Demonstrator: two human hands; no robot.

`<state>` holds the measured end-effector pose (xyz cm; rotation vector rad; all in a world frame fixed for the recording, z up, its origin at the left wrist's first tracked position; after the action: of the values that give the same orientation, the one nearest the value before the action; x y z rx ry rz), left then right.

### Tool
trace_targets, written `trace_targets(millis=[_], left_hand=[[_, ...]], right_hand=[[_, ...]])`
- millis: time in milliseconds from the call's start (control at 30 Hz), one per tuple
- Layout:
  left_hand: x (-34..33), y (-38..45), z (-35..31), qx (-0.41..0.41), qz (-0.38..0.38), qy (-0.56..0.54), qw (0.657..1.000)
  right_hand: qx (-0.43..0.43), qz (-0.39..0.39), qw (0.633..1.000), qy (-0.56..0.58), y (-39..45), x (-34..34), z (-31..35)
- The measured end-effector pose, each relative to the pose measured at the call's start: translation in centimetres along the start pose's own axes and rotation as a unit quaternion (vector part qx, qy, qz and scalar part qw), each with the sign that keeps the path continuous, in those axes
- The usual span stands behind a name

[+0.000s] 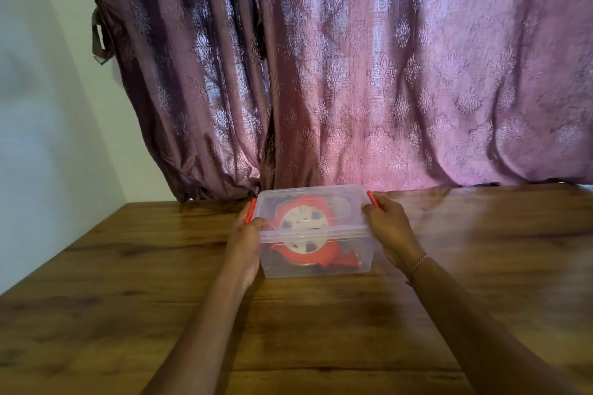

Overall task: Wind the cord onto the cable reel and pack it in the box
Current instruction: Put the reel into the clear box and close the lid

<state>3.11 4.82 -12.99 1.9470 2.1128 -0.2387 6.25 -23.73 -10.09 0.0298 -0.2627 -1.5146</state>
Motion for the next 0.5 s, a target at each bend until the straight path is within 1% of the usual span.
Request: trace_targets(millis=[67,133,167,233,300,333,433,500], left_hand=[[0.0,-0.3,0.2,-0.016,-0.002,0.007,1.000],[-0.1,-0.9,0.4,-0.034,-0.001,0.012,0.999],[-0.1,-1.2,0.5,-0.041,0.003,0.015,0.999],[-0.2,-1.9,0.1,-0.057,0.015,0.039,0.998],[0.4,-2.3,-0.4,-0.072,0.022,0.077,0.994],[0.9,-2.5,-0.7,-0.080,0.025,0.096,0.992],[3.3,-3.7,-1.7,-0.101,0.012,0.158,0.982],[5.8,-5.0,-2.2,-0.105,-0.035,0.177,0.978]], right_hand=[[-0.009,-0.094,0.994,-0.049,-0.6,0.9,-0.2],[-0.027,-0.178,0.982,-0.049,-1.5,1.4,-0.5],[-0.028,-0.195,0.980,-0.042,-1.7,1.4,-0.5],[-0.017,-0.200,0.979,-0.032,-1.8,1.0,-0.2],[0.006,-0.184,0.983,-0.022,-1.6,0.1,0.0],[0.022,-0.163,0.986,-0.018,-1.5,-0.8,0.0],[0.055,-0.070,0.996,-0.023,-1.1,-5.1,0.1],[0.080,0.013,0.996,-0.024,-0.9,-8.8,0.7]])
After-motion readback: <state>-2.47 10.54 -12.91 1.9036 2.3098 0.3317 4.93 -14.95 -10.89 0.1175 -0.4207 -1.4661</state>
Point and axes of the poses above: each hand's wrist, its own y-axis towards the middle knuckle, its own x-axis out of the back of the hand, z = x × y, the point moved 7 cm from there along y, towards the middle knuckle, and after that the axes turned 13 degrees about z, right-handed, at the moved point
